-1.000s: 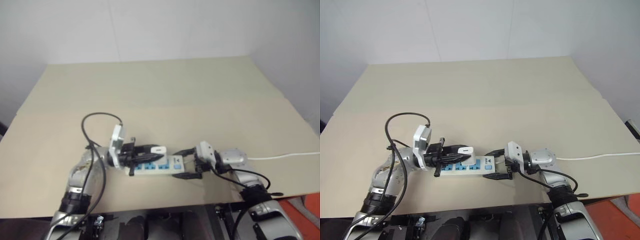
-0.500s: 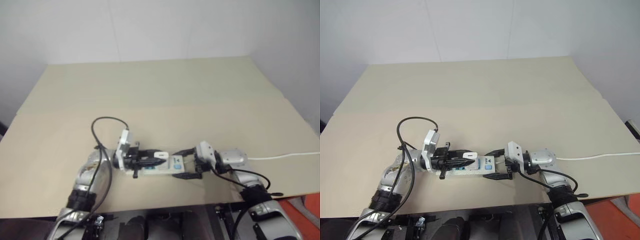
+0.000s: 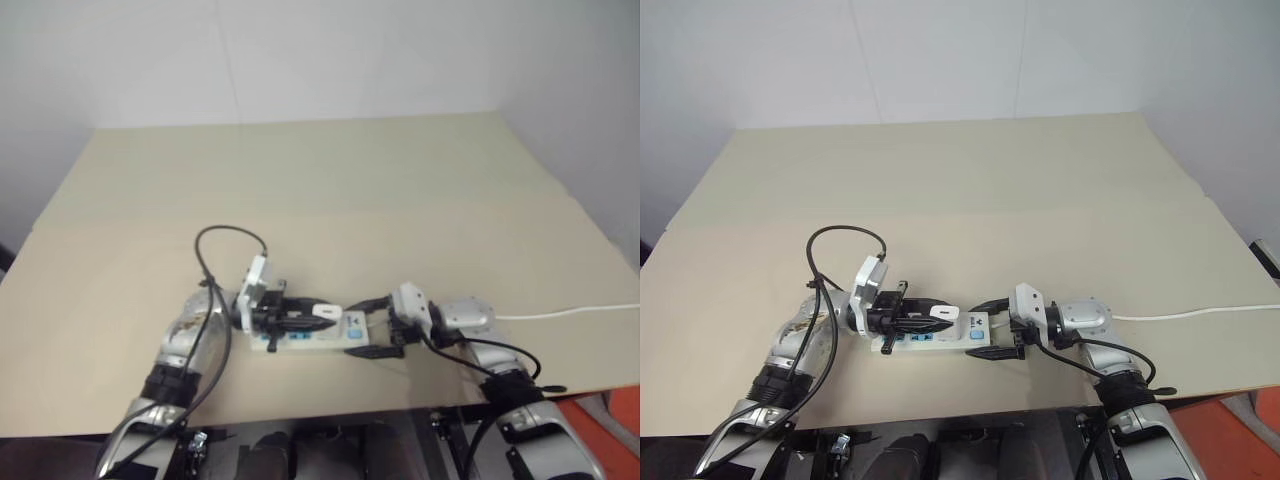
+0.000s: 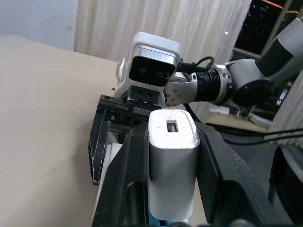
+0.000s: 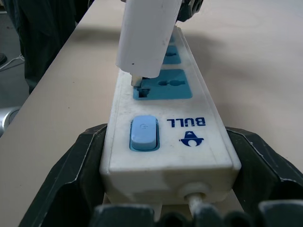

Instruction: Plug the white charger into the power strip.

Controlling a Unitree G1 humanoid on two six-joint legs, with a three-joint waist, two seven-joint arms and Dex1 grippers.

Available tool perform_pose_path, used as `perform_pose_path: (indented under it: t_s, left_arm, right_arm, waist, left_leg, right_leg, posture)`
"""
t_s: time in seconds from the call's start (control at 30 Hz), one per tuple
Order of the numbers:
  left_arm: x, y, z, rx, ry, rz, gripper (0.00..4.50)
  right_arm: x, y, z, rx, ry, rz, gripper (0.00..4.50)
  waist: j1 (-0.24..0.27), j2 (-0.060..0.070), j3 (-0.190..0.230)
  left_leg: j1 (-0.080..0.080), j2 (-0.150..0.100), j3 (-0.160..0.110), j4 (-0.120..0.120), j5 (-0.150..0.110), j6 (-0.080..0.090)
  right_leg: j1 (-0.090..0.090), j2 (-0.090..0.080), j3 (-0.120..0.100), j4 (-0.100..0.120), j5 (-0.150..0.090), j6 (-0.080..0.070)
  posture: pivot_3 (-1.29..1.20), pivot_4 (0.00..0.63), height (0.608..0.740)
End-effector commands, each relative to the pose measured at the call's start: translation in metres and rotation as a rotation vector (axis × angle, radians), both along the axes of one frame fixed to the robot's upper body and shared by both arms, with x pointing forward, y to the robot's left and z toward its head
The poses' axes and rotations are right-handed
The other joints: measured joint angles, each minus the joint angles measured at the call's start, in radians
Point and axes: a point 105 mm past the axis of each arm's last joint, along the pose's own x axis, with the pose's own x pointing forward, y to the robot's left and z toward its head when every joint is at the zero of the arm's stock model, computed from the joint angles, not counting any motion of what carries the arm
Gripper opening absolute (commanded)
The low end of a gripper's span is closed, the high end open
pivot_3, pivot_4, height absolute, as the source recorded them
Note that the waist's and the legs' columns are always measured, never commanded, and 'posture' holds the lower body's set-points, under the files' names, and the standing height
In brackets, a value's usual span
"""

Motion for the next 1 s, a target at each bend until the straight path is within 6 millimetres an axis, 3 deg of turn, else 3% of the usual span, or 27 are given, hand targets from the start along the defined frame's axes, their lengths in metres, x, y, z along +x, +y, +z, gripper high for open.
perform_pose_path:
  t_s: [0.03,0.5,1.0]
  left_arm:
    - [0.005,0.001,0.000,0.011,-0.013,0.014,1.00]
    - [0.003,0.000,-0.009,0.047,-0.031,-0.006,1.00]
    - [0.000,0.001,-0.030,0.100,-0.077,0.124,1.00]
  right_arm:
    - [-0.008,-0.002,-0.011,-0.046,0.040,0.024,3.44]
    - [-0.008,-0.002,-0.012,-0.043,0.041,0.013,3.44]
    - [-0.010,-0.002,-0.012,-0.036,0.035,0.017,3.44]
  waist:
    - [0.000,0.000,0.000]
    - [0.000,0.000,0.000]
    - [0.012,0.000,-0.003]
  left_leg:
    - [0.000,0.000,0.000,0.000,0.000,0.000]
    - [0.000,0.000,0.000,0.000,0.000,0.000]
    - [0.004,0.000,0.000,-0.001,-0.001,0.001]
  right_leg:
    - [0.000,0.000,0.000,0.000,0.000,0.000]
    - [0.000,0.000,0.000,-0.001,0.000,0.000]
    - [0.003,0.000,0.000,-0.002,0.000,0.000]
  posture:
    - [0.00,0.150,0.740]
    - [0.00,0.150,0.740]
    - [0.00,0.150,0.740]
